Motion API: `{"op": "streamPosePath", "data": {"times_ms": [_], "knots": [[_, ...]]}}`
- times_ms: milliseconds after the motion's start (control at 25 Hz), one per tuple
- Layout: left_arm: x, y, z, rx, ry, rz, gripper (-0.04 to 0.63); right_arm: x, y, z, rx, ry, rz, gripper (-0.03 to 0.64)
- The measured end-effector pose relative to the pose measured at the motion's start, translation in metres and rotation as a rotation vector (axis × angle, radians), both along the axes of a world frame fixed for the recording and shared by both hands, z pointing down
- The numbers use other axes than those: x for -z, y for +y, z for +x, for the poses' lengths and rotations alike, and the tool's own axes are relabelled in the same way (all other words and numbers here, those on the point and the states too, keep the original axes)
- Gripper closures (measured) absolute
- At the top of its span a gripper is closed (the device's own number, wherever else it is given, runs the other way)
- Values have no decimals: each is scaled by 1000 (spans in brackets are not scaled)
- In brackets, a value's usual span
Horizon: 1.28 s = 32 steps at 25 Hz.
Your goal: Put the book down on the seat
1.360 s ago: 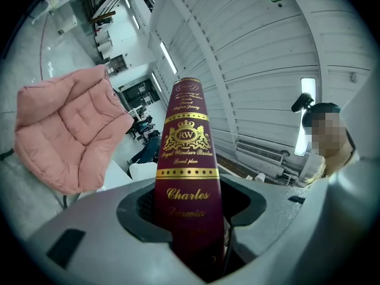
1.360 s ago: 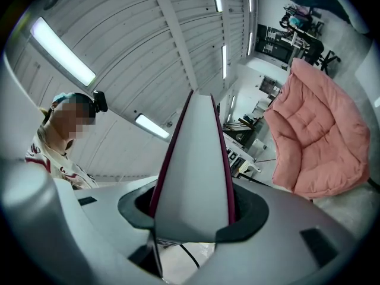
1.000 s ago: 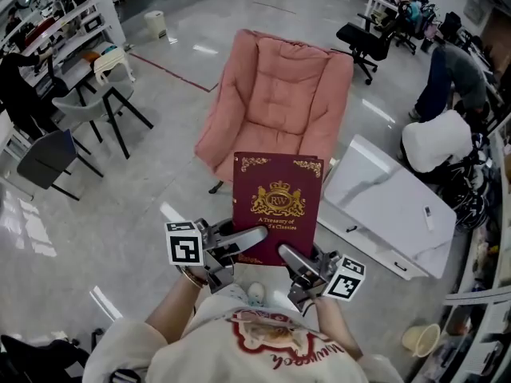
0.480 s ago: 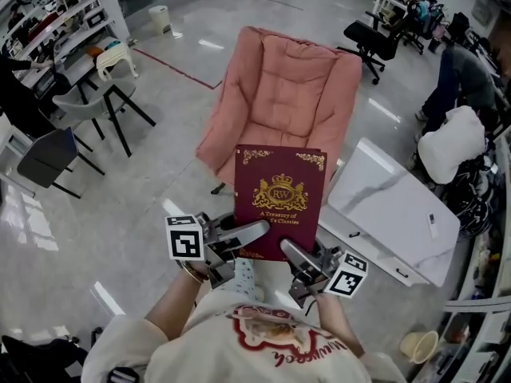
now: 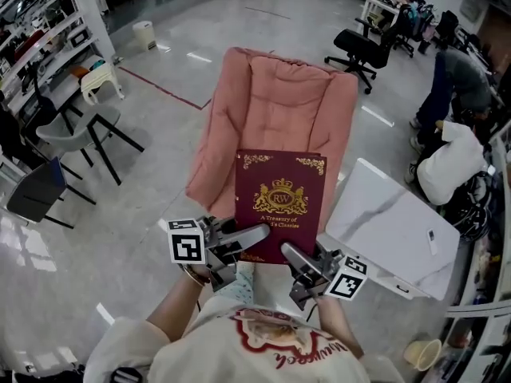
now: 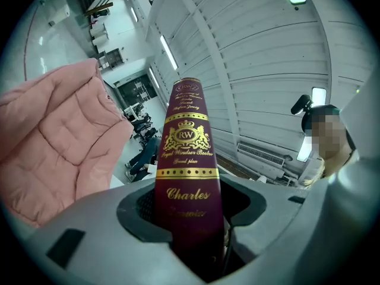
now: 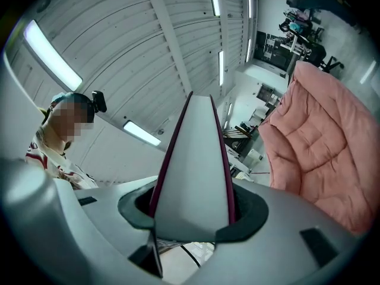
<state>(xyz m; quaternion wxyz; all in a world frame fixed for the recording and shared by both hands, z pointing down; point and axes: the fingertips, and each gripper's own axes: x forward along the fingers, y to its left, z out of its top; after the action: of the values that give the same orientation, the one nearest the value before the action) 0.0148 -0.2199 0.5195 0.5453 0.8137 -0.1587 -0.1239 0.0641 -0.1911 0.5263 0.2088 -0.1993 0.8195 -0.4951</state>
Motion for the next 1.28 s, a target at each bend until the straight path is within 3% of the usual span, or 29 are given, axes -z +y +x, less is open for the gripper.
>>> {"op": "streamPosePath", "data": {"times_ms": [560,1280], "knots": [[-29,-140,-20,-39,10,3,357,-28,-138,-21,-44,8,4,396],[-71,-198,-14,-9,22,-81,356,-67,-198,-14,-14,18,-85,396]]}}
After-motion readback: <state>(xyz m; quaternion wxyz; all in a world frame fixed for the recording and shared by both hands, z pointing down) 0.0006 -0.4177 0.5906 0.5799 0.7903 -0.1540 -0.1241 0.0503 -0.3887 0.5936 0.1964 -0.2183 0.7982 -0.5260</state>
